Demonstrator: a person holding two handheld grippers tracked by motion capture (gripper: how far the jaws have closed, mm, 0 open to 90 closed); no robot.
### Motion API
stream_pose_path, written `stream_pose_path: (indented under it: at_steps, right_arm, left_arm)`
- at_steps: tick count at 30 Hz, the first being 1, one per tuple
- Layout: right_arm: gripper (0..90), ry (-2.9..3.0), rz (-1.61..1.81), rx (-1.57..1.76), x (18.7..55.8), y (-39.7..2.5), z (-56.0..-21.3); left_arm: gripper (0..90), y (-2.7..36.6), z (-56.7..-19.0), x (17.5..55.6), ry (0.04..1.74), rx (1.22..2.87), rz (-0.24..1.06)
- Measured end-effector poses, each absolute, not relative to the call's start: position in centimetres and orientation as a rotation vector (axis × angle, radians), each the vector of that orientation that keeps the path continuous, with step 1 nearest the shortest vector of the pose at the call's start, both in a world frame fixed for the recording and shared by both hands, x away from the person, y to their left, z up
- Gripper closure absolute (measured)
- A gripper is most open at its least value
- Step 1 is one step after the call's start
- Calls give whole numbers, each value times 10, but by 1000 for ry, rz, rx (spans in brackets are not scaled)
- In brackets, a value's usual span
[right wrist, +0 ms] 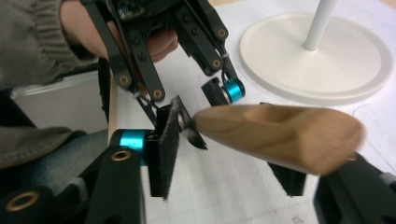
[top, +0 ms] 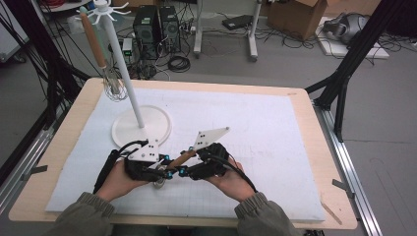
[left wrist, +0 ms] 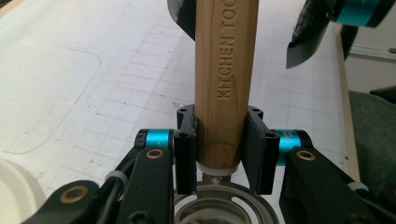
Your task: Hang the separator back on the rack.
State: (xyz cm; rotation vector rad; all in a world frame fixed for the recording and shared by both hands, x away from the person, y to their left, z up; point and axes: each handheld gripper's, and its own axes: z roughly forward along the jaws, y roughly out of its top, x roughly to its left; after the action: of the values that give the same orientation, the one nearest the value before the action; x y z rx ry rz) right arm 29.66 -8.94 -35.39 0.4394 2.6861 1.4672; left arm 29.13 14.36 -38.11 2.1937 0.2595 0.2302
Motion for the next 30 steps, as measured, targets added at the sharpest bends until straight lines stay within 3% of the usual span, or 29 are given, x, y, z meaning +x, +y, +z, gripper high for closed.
stream_pose_path:
  at_steps: [11, 19, 23, 30]
  right_arm:
    - [689, 2664, 1604, 550, 309, -86, -346]
    - [702, 2700, 1702, 431, 310, -84, -331]
    - [702, 2711, 1715, 363, 311, -84, -323]
    - [702, 2723, 1751, 292, 308, -81, -318]
  left_arm:
    - [682, 146, -373, 288, 305, 2163, 264]
    - [671, 159, -361, 286, 258, 2077, 156]
    - [612, 163, -357, 285, 238, 2033, 81]
    - [588, 164, -357, 287, 231, 1985, 17]
